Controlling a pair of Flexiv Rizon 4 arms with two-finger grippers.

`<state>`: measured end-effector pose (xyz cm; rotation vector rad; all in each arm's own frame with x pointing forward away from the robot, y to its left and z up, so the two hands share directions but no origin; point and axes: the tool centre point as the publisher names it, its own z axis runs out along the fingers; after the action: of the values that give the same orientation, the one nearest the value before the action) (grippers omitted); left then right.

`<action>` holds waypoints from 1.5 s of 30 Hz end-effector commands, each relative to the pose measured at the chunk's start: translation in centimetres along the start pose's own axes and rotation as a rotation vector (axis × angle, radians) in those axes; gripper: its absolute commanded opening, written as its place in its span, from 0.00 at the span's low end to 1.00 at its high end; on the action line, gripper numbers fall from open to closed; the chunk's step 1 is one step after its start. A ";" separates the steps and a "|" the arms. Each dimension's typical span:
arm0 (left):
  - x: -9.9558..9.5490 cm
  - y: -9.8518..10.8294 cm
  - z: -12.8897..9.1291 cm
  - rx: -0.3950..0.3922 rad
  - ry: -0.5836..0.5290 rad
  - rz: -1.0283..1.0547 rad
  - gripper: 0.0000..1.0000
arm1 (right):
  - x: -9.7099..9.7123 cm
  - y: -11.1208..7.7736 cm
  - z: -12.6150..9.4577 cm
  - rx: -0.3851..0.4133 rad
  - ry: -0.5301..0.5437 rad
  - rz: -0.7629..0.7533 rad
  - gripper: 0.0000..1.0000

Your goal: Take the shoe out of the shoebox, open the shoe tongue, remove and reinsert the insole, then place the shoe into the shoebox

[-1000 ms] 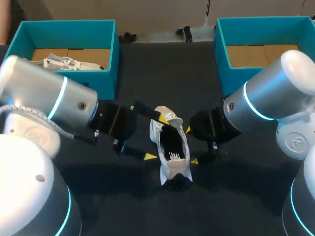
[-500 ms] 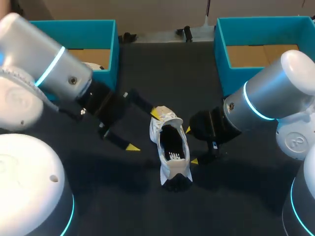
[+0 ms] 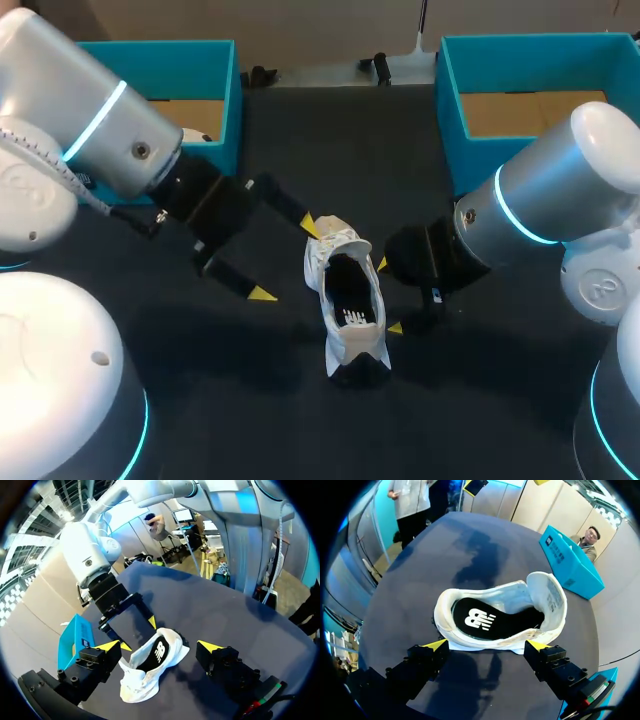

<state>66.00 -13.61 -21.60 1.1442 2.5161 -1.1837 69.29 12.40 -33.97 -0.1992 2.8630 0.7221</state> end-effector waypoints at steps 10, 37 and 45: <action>0.4 -0.2 -0.7 -0.059 0.140 0.071 1.00 | -0.2 -1.8 -2.2 0.015 0.027 0.015 1.00; -1.9 0.8 1.5 -0.130 0.598 0.399 1.00 | -1.2 -8.1 -12.0 0.064 0.117 0.028 1.00; -3.4 0.7 1.8 -0.192 0.638 0.447 1.00 | -1.6 -9.4 -14.7 0.025 0.139 0.005 1.00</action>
<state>68.49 -15.86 -22.17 2.0289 2.3895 -0.6349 71.05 -1.26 -26.83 -0.2506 3.0161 0.6774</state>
